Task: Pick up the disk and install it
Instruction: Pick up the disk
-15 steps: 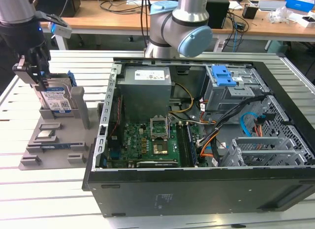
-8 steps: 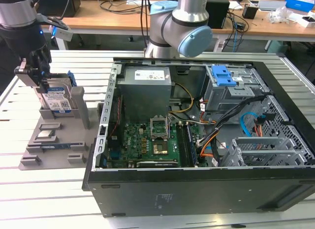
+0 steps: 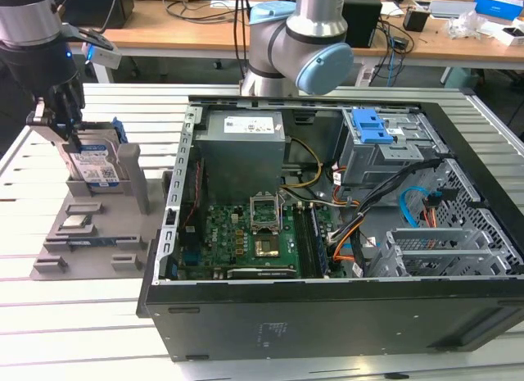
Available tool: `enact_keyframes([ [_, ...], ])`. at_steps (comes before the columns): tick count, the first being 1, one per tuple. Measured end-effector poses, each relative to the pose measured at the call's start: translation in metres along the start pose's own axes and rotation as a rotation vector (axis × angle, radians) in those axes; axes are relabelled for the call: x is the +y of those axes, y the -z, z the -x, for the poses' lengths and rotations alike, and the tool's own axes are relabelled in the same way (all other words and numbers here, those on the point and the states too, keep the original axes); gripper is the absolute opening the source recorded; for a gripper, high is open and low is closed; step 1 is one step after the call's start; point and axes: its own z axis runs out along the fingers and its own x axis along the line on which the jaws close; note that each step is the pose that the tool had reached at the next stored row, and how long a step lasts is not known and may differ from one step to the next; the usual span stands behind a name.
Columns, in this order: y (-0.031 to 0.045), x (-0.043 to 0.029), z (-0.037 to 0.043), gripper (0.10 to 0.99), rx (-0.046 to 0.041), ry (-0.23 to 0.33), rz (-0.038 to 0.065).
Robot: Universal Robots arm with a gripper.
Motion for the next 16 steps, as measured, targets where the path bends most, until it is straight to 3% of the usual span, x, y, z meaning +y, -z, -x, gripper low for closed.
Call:
enact_keyframes([
  [12,0.0,-0.0001,0.0001,0.369,0.0001,0.0,-0.001],
  [14,0.0142,0.0003,0.0017,0.369,0.0003,0.0,0.0],
  [16,0.0184,0.0002,0.0023,0.369,0.0003,0.0,0.0],
])
